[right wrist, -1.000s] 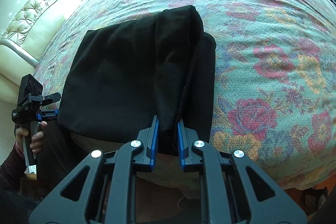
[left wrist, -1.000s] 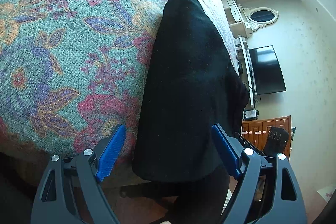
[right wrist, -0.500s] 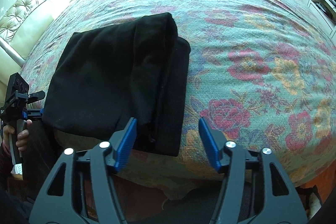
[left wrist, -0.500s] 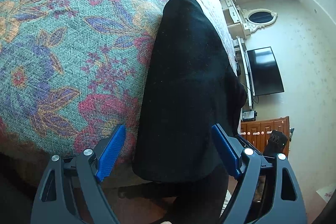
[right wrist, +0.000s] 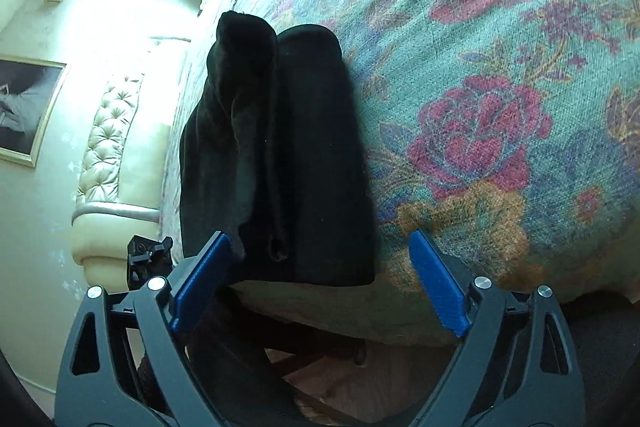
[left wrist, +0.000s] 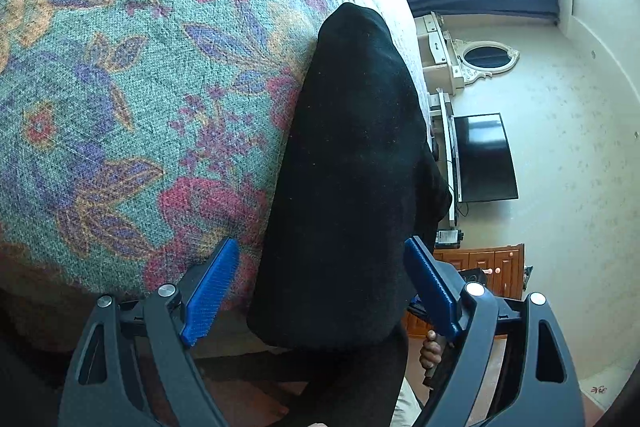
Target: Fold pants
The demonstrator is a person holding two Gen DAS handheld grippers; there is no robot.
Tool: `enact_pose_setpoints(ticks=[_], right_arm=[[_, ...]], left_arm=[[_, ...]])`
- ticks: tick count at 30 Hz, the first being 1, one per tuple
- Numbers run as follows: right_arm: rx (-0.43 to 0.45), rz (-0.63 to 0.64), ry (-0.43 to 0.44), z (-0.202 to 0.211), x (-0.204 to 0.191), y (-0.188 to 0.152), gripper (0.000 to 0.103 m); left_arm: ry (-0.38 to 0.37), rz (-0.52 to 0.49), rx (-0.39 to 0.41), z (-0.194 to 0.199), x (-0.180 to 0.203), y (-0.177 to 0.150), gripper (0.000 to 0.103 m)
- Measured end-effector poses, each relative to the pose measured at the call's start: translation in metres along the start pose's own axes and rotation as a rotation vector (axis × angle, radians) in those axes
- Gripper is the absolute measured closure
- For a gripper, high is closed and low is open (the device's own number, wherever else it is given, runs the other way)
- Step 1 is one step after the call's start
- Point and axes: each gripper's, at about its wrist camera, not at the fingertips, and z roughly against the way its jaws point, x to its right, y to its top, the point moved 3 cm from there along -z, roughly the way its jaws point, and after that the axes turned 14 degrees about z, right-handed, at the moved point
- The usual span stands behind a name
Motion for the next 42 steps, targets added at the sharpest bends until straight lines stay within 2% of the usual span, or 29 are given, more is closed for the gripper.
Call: enact_pose_setpoints(ticks=[2,6,9,11,13,15,20,23,24,26,27,30,31,34,36,38,40,41,42], right_arm=[[0.019,-0.024,0.04,0.001,0.002,0.001,0.009],[0.009,-0.043,0.169,-0.003,0.0,0.001,0.009],[0.005,-0.023,0.157,-0.01,-0.003,0.003,0.009],[-0.001,0.006,0.124,-0.011,-0.007,0.002,0.016],[-0.015,0.038,0.054,-0.01,-0.008,0.002,0.037],[-0.016,0.041,0.039,-0.008,-0.007,0.001,0.045],[-0.005,0.038,0.051,-0.001,0.001,-0.001,0.055],[0.007,0.045,0.061,0.002,0.003,-0.002,0.06],[0.008,0.048,0.063,0.004,0.003,0.0,0.06],[0.014,0.046,0.071,0.004,0.001,0.0,0.061],[0.015,0.047,0.073,0.004,0.001,-0.001,0.062],[0.022,0.054,0.086,0.008,0.001,-0.002,0.067],[0.027,0.065,0.089,0.009,-0.002,-0.001,0.069],[0.027,0.085,0.085,0.01,-0.004,-0.002,0.071],[0.024,0.067,0.104,0.007,0.004,-0.005,0.071],[0.027,0.062,0.133,0.007,0.009,-0.008,0.068],[0.015,0.079,0.124,0.009,0.008,-0.008,0.053],[0.015,0.085,0.117,0.012,0.007,-0.006,0.049],[0.035,0.092,0.098,0.018,0.006,-0.004,0.039]], left_arm=[[-0.006,-0.003,0.007,0.0,0.001,-0.002,0.017],[-0.041,0.013,-0.038,-0.004,0.005,-0.007,0.017],[-0.041,-0.007,-0.035,-0.006,0.006,-0.008,0.017],[-0.036,-0.004,-0.032,-0.006,0.006,-0.008,0.017],[-0.005,-0.033,-0.039,-0.01,0.009,-0.01,0.017],[0.017,-0.046,-0.038,-0.013,0.013,-0.01,0.017],[-0.044,0.077,-0.038,-0.009,-0.001,-0.007,0.016],[-0.066,0.145,-0.096,-0.006,-0.009,-0.005,0.017],[-0.065,0.16,-0.101,-0.004,-0.009,-0.005,0.02],[-0.016,0.125,-0.095,0.0,-0.011,-0.007,0.041],[0.003,0.096,-0.092,0.001,-0.012,-0.008,0.045],[-0.017,0.113,-0.106,0.004,-0.021,-0.006,0.058],[-0.028,0.117,-0.108,0.005,-0.023,-0.006,0.065],[-0.004,0.051,-0.096,0.008,-0.018,-0.007,0.073],[0.007,0.037,-0.097,0.007,-0.02,-0.008,0.073],[-0.016,0.03,-0.115,0.005,-0.023,-0.007,0.072],[-0.048,0.02,-0.127,0.009,-0.026,-0.005,0.068],[-0.059,0.01,-0.121,0.014,-0.026,-0.006,0.067],[-0.06,-0.009,-0.108,0.02,-0.025,-0.006,0.067]])
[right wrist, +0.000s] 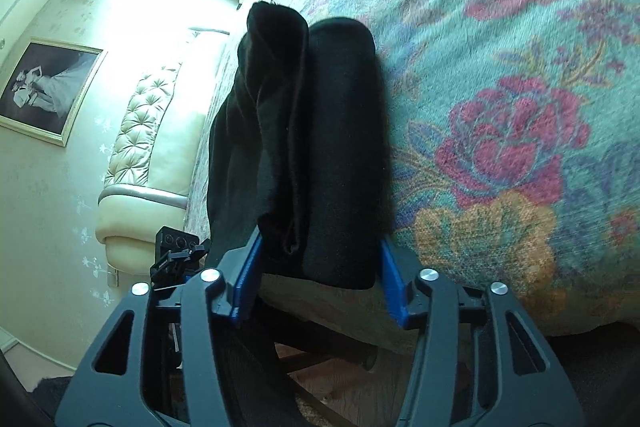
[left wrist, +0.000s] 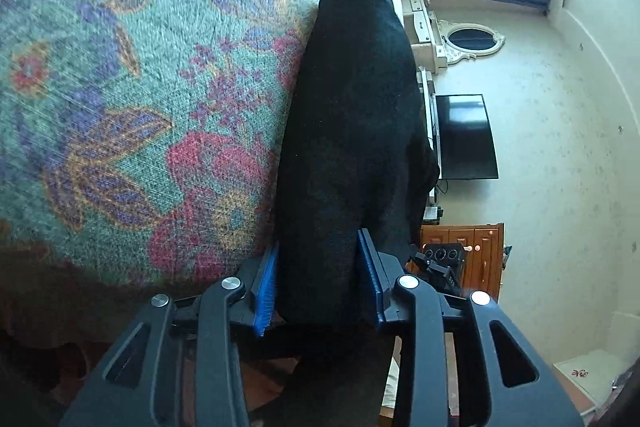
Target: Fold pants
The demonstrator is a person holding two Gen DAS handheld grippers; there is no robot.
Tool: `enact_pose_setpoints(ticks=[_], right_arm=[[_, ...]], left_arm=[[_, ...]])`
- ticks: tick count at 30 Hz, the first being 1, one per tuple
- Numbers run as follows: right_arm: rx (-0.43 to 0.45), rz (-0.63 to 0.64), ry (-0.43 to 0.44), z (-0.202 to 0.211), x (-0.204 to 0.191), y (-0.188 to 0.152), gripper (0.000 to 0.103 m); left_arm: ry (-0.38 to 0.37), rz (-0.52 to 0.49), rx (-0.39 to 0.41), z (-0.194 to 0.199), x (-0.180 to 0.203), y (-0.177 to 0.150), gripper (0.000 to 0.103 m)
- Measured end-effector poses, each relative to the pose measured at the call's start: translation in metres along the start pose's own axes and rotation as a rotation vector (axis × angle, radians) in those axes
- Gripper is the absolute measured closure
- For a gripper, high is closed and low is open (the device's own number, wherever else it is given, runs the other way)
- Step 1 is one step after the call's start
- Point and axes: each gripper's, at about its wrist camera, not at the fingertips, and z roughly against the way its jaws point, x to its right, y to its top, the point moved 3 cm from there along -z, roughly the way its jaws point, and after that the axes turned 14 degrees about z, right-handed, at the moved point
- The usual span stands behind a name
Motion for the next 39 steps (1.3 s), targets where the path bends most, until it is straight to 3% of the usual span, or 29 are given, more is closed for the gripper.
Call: enact_pose_setpoints(ticks=[1,3,8,11,16,19,23,28,31,32,34,39], right_arm=[[0.028,0.01,-0.024,0.008,0.0,0.004,0.028],[0.068,0.021,-0.043,0.02,0.001,0.014,0.022],[0.081,0.001,-0.005,0.007,0.01,0.046,0.017],[0.046,-0.02,0.008,-0.02,0.02,0.063,0.016],[0.046,-0.021,0.051,-0.05,0.02,0.092,0.012],[0.042,-0.032,0.057,-0.062,0.022,0.104,0.011],[0.034,-0.024,0.062,-0.069,0.02,0.11,0.008],[0.032,-0.014,0.065,-0.072,0.018,0.113,0.008],[0.024,0.003,0.037,-0.072,0.018,0.111,0.012],[0.019,0.013,0.011,-0.073,0.016,0.11,0.015],[0.006,0.032,-0.052,-0.075,0.014,0.109,0.031],[0.01,0.051,-0.12,-0.073,0.016,0.104,0.051]], left_arm=[[0.006,-0.029,0.013,0.004,0.007,-0.002,0.065],[0.015,-0.093,0.038,0.016,0.014,-0.004,0.061],[-0.033,-0.181,0.136,0.035,0.034,0.015,0.046],[-0.036,-0.177,0.138,0.024,0.038,0.039,0.034],[-0.034,-0.126,0.097,-0.012,0.042,0.076,0.034],[-0.046,-0.138,0.073,-0.032,0.057,0.088,0.028],[-0.03,-0.149,0.084,-0.049,0.071,0.102,0.024],[-0.036,-0.085,0.081,-0.06,0.07,0.119,0.024],[-0.01,-0.051,0.092,-0.062,0.069,0.121,0.025],[0.019,-0.061,0.097,-0.064,0.07,0.121,0.036],[0.102,-0.082,0.105,-0.07,0.067,0.119,0.056],[0.161,-0.15,0.155,-0.076,0.07,0.109,0.068]])
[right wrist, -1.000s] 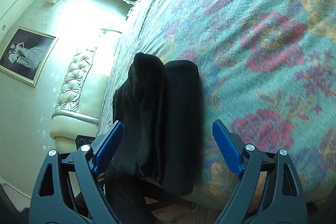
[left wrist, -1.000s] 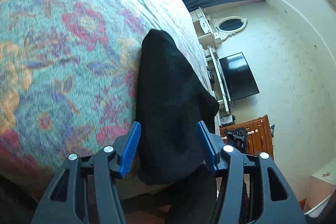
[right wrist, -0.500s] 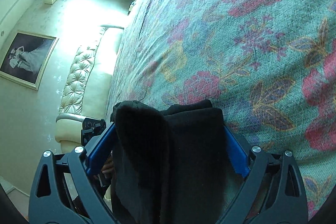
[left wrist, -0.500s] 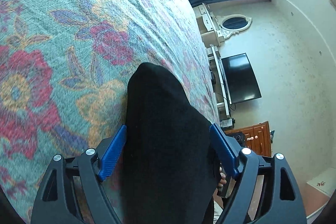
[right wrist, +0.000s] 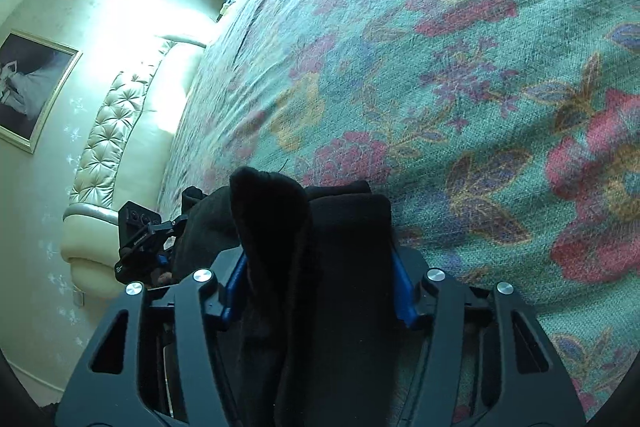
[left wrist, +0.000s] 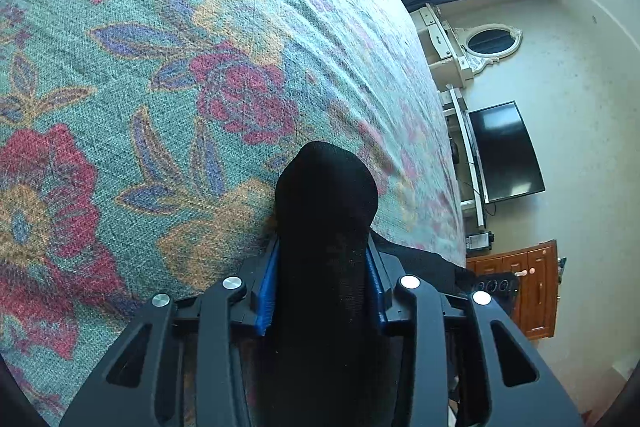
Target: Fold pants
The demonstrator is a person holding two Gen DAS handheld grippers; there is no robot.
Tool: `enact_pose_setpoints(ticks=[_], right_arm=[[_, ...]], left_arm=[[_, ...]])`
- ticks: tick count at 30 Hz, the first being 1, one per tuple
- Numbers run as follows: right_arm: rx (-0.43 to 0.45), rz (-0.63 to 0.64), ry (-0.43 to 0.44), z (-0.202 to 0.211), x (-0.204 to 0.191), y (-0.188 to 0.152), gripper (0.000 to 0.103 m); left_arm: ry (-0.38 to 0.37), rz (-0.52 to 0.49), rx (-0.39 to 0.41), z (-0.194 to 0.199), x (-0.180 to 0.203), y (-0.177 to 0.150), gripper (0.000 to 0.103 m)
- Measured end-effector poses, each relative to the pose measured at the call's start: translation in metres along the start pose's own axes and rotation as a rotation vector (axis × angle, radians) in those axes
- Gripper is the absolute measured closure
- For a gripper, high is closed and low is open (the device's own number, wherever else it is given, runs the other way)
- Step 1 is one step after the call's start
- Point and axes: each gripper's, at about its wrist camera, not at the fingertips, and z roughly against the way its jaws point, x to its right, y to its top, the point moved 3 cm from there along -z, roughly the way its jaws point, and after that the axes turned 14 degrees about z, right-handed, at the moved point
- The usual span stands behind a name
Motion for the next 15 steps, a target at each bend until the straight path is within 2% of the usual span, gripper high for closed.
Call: enact_pose_setpoints(ticks=[4,10,15], right_arm=[[0.028,0.064,-0.059,0.003,-0.012,-0.001,0.06],[0.048,0.163,-0.159,0.003,-0.037,0.002,0.064],[0.056,0.231,-0.225,0.0,-0.057,0.007,0.067]], left_arm=[[0.009,-0.038,0.031,-0.002,0.007,-0.005,0.075],[-0.017,-0.024,0.058,0.008,0.005,-0.005,0.076],[-0.01,-0.033,0.081,0.017,0.004,-0.004,0.076]])
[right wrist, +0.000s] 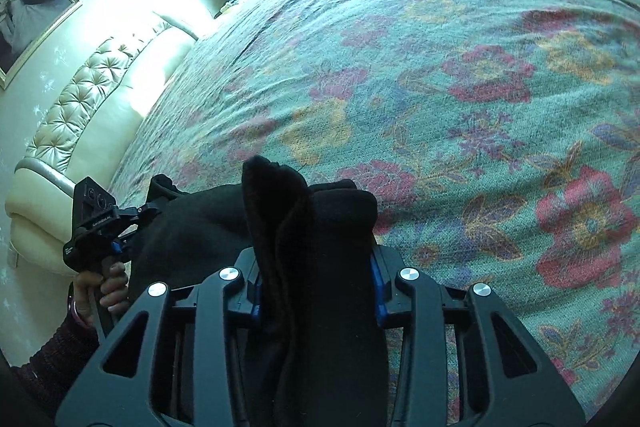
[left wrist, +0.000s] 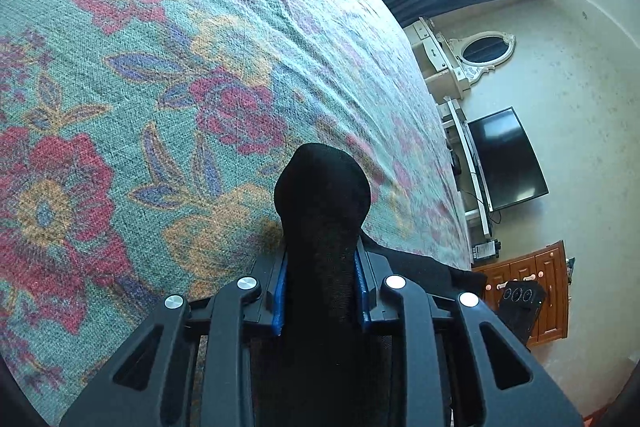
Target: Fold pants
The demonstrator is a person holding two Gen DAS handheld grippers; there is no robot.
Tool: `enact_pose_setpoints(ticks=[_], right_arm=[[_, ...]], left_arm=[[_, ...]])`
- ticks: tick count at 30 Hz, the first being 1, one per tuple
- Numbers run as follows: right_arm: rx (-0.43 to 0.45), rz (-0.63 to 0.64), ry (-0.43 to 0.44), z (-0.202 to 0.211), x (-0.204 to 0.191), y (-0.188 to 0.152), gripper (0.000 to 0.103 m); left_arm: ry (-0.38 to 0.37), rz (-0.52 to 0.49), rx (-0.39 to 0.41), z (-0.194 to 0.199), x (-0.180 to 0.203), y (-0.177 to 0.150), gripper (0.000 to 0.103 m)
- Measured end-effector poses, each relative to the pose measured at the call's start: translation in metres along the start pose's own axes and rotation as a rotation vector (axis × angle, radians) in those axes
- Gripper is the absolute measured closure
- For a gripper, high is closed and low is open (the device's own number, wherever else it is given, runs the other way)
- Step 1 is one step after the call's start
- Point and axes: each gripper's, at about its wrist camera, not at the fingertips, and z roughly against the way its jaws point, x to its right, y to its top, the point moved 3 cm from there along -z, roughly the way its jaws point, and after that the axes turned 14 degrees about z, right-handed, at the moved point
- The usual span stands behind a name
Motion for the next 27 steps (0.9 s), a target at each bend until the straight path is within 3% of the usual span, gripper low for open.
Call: enact_pose_setpoints(ticks=[12,17,27], right_arm=[[0.014,0.105,-0.061,-0.002,-0.031,0.019,0.068],[0.017,0.117,-0.044,-0.011,-0.045,0.026,0.068],[0.011,0.116,0.014,-0.042,-0.073,0.041,0.069]], left_arm=[[-0.025,0.054,0.018,0.017,-0.014,0.016,0.077],[-0.036,0.1,0.032,0.026,-0.024,0.027,0.077],[0.017,0.076,0.093,0.048,-0.026,0.065,0.077]])
